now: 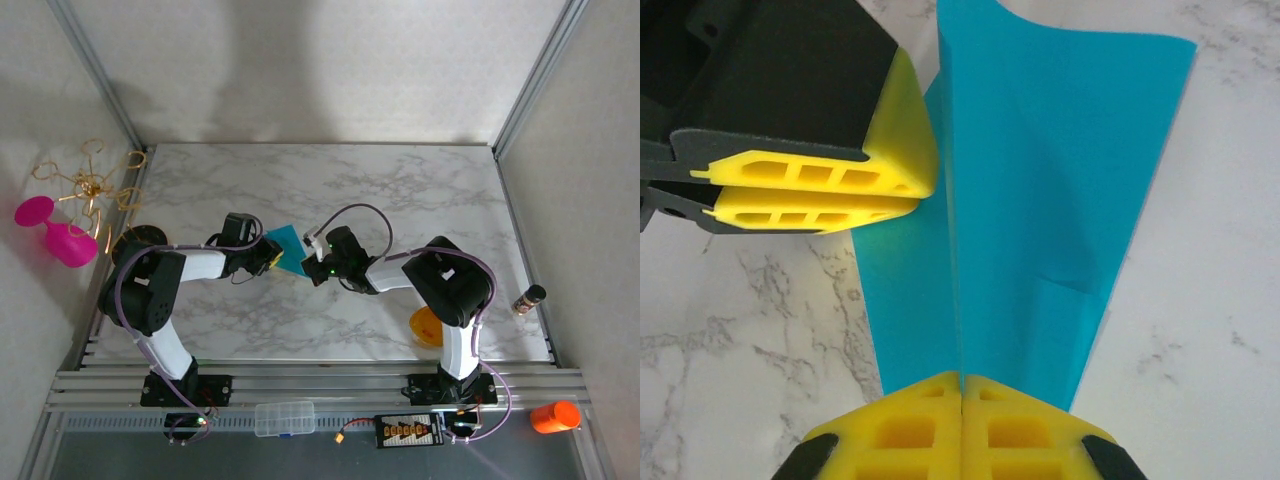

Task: Fold a paper plane with a square sheet of paper (pick it up from the middle)
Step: Fourth fold the wing at the center of the table.

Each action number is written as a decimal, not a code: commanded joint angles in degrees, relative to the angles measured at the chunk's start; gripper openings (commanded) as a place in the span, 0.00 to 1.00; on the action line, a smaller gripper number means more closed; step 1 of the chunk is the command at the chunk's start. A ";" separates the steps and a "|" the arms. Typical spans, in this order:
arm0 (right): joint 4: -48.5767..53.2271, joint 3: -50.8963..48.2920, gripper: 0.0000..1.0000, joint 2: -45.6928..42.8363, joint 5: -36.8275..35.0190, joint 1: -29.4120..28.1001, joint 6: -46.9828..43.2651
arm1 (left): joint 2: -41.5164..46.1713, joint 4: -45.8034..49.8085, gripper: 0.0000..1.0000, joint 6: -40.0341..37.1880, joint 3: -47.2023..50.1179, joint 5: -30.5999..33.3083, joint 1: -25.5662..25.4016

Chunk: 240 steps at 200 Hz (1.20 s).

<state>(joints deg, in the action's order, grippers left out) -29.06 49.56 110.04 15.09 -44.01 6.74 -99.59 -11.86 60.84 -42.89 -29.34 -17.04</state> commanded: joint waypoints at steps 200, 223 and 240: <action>6.14 1.68 0.19 -0.63 0.92 0.97 -1.82 | -3.58 1.40 0.22 -0.54 -0.53 0.69 -1.01; 5.86 2.24 0.16 -0.09 1.84 0.94 -1.52 | -3.53 1.49 0.22 -0.68 -0.52 0.58 -1.06; 5.39 2.64 0.11 0.38 3.04 1.02 -1.15 | -3.34 1.57 0.22 -0.81 -0.52 0.60 -1.01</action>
<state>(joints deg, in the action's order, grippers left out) -24.95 50.70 110.85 16.67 -43.27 5.58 -101.23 -12.67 60.80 -43.46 -29.43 -17.54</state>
